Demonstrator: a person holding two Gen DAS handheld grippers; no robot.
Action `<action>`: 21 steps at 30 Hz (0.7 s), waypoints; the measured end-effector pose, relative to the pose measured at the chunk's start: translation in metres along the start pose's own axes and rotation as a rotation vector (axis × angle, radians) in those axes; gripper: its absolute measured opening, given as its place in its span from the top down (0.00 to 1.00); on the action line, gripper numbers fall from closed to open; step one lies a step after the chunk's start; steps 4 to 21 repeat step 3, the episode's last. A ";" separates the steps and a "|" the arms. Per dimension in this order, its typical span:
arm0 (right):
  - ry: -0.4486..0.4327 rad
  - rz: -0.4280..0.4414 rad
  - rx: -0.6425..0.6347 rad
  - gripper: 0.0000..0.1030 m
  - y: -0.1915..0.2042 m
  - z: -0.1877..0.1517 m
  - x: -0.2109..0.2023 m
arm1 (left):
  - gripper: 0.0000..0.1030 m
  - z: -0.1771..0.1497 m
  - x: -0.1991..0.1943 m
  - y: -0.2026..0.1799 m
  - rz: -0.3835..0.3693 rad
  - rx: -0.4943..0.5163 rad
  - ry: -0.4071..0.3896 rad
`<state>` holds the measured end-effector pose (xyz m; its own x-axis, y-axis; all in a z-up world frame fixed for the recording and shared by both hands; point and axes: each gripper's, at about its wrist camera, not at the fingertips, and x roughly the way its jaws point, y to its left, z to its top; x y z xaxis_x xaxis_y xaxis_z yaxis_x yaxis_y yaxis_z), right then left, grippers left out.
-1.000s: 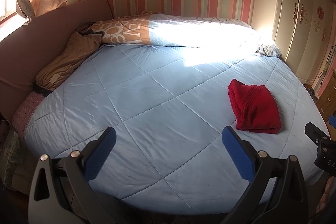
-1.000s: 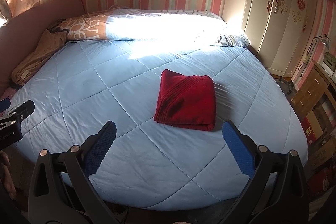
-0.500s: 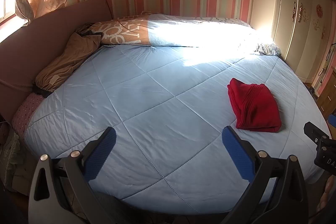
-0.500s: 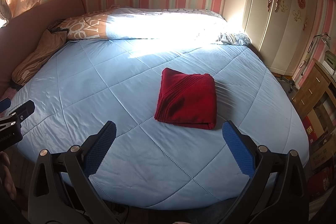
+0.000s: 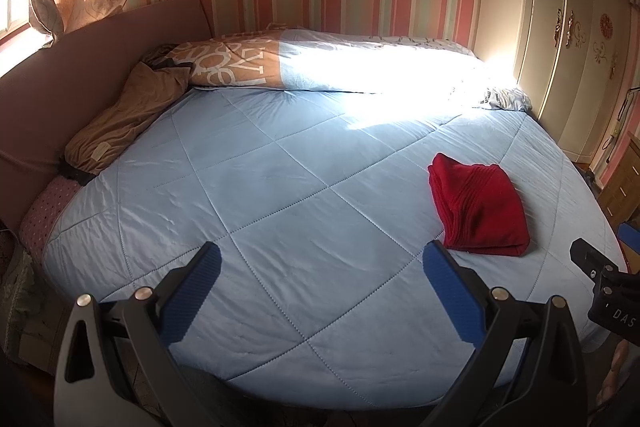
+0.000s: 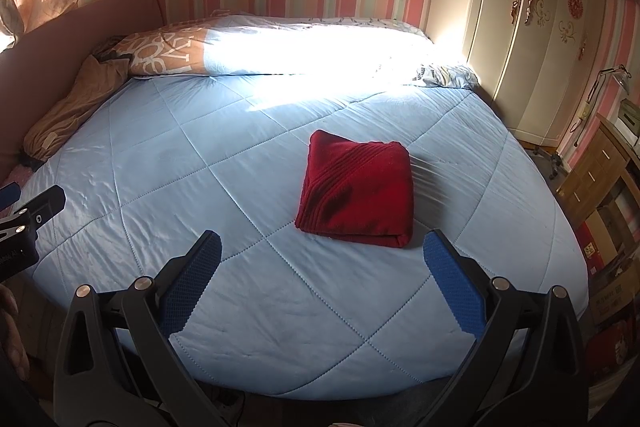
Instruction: Fold small clothes
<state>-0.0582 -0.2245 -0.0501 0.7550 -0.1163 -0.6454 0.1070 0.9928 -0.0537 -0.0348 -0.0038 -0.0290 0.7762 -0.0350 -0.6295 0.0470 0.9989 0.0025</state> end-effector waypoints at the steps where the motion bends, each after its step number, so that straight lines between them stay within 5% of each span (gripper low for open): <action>1: -0.001 0.000 0.001 0.03 0.000 0.000 0.000 | 0.02 0.000 0.000 0.000 0.000 -0.003 0.001; 21: 0.002 0.001 0.003 0.03 -0.001 0.000 0.001 | 0.02 0.001 0.000 -0.001 0.004 -0.003 0.002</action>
